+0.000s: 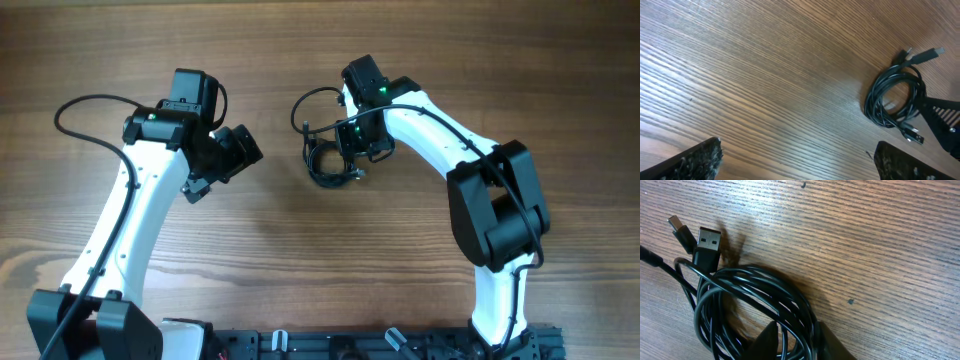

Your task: Untangle cables

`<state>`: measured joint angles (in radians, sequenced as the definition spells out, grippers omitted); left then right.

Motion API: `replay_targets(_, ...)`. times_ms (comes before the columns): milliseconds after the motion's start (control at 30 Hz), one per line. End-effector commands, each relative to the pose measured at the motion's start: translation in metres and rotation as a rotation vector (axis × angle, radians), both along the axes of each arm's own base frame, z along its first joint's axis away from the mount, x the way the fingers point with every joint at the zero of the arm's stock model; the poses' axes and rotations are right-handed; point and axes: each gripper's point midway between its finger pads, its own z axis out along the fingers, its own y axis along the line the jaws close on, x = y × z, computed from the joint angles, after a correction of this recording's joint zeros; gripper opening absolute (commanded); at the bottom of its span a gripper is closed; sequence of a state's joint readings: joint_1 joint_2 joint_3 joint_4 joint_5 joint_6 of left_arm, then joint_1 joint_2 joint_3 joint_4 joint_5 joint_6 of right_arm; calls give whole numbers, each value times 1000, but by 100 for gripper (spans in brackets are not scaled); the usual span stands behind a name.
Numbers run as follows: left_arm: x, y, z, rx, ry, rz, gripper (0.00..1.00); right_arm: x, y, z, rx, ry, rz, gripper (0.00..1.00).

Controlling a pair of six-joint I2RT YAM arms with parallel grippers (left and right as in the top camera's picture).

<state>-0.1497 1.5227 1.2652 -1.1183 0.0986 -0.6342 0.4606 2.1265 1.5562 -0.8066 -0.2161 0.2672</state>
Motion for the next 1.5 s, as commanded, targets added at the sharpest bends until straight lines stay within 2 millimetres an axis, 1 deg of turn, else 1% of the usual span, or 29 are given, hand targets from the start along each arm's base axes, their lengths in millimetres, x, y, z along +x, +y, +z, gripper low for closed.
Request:
replay_targets(0, -2, -7, -4, -30, 16, -6, 100, -11, 0, -15, -23, 45, 5, 25)
replay_targets(100, -2, -7, -4, -30, 16, -6, 100, -19, -3, -23, -32, 63, 8, 18)
replay_targets(133, -1, -7, -4, -30, 15, -6, 100, -21, -4, -26, -34, 68, 8, 13)
replay_targets(167, -1, -7, -3, -30, 15, -6, 100, -24, -5, -28, -38, 76, 8, 5)
replay_targets(233, -1, -7, -3, -31, 15, -5, 100, -25, -5, -28, -31, 89, -23, 4)
replay_targets(300, -2, -11, -3, -56, 19, -11, 100, -25, 6, -15, 31, 96, -24, 4)
replay_targets(333, -3, -17, -2, -88, 24, -18, 100, -25, 14, -1, 82, 94, -14, 4)
replay_targets(367, -4, -25, 0, -131, 27, -30, 100, -24, 26, 24, 161, 78, 2, 4)
replay_targets(400, -5, -34, 3, -189, 32, -41, 100, -24, 36, 54, 240, 46, 23, 4)
replay_targets(467, -6, -43, 6, -245, 37, -52, 100, -29, 46, 104, 347, -15, 57, 4)
replay_targets(500, -7, -47, 7, -269, 41, -58, 100, -32, 48, 129, 387, -58, 72, 4)
replay_targets(533, -8, -51, 9, -293, 45, -62, 100, -38, 48, 162, 435, -114, 90, 4)
replay_targets(600, -9, -56, 11, -325, 49, -68, 100, -49, 45, 209, 492, -205, 112, 4)
replay_targets(633, -10, -59, 13, -345, 51, -73, 100, -53, 43, 222, 506, -231, 117, 4)
replay_targets(667, -10, -64, 15, -377, 54, -80, 100, -60, 41, 240, 534, -261, 121, 4)
replay_targets(767, -12, -78, 24, -469, 57, -101, 100, -70, 40, 261, 580, -282, 126, 4)
replay_targets(800, -12, -82, 26, -493, 57, -110, 100, -75, 45, 265, 618, -261, 147, 4)
replay_targets(867, -12, -91, 29, -506, 43, -140, 100, -86, 58, 282, 734, -241, 222, 4)
replay_targets(900, -12, -96, 29, -508, 38, -154, 100, -87, 64, 292, 783, -250, 246, 4)
replay_targets(1000, -15, -114, 31, -511, 19, -219, 100, -79, 72, 314, 871, -269, 213, 4)
replay_targets(1033, -14, -119, 31, -499, 4, -244, 100, -78, 74, 326, 913, -284, 217, 4)
replay_targets(1067, -14, -120, 30, -486, -2, -249, 100, -78, 75, 335, 935, -298, 220, 4)
replay_targets(1133, -12, -117, 26, -443, -11, -248, 100, -80, 75, 360, 986, -361, 230, 4)
replay_targets(1200, -9, -110, 21, -394, -23, -236, 100, -85, 66, 391, 1029, -462, 248, 4)
replay_targets(1233, -6, -105, 18, -357, -31, -226, 100, -87, 61, 403, 1041, -504, 246, 4)
replay_targets(1333, 0, -90, 12, -264, -51, -203, 100, -89, 21, 456, 1097, -652, 162, 4)
replay_targets(1400, 1, -90, 11, -258, -51, -201, 100, -91, -3, 480, 1121, -730, 119, 4)
replay_targets(1433, 1, -90, 9, -258, -48, -201, 100, -93, -19, 497, 1144, -777, 82, 4)
replay_targets(1467, 1, -90, 9, -258, -48, -201, 100, -94, -28, 509, 1168, -803, 58, 4)
